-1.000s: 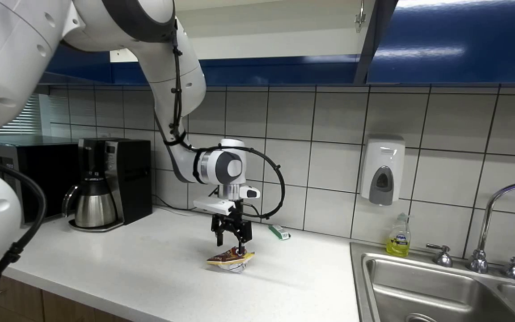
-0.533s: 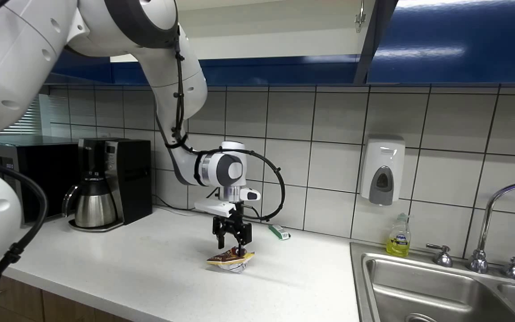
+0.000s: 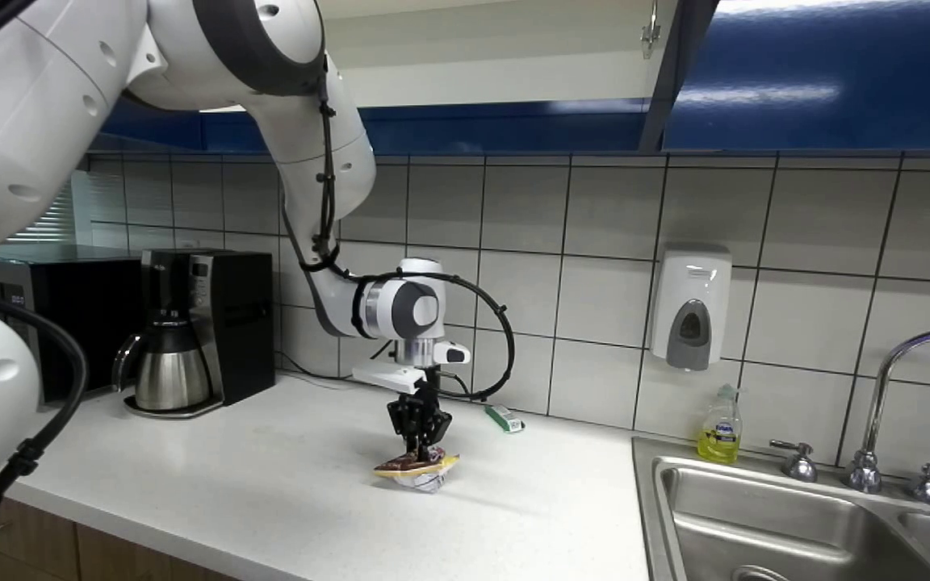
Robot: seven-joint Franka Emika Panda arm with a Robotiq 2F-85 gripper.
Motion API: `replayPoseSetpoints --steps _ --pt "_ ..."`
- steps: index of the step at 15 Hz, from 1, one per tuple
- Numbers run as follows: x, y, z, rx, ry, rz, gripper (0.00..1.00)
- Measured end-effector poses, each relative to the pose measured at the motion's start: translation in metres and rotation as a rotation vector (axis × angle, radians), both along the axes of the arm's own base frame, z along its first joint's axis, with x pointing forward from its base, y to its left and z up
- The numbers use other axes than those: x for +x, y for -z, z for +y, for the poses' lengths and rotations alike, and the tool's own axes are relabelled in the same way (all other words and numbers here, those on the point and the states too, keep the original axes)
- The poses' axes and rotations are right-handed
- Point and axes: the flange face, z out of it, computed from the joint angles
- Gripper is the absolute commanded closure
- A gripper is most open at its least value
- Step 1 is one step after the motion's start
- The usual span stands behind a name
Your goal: Pick up the snack from the countertop and put it in the open upper cabinet.
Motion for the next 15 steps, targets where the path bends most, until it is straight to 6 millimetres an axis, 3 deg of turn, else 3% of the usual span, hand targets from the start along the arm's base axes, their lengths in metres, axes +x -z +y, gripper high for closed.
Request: replayPoseSetpoints --steps 9,15 --pt "0.012 -0.012 0.005 -0.002 -0.023 -0.066 1.00" --pt "0.012 -0.041 0.010 -0.001 -0.087 -0.131 1.00"
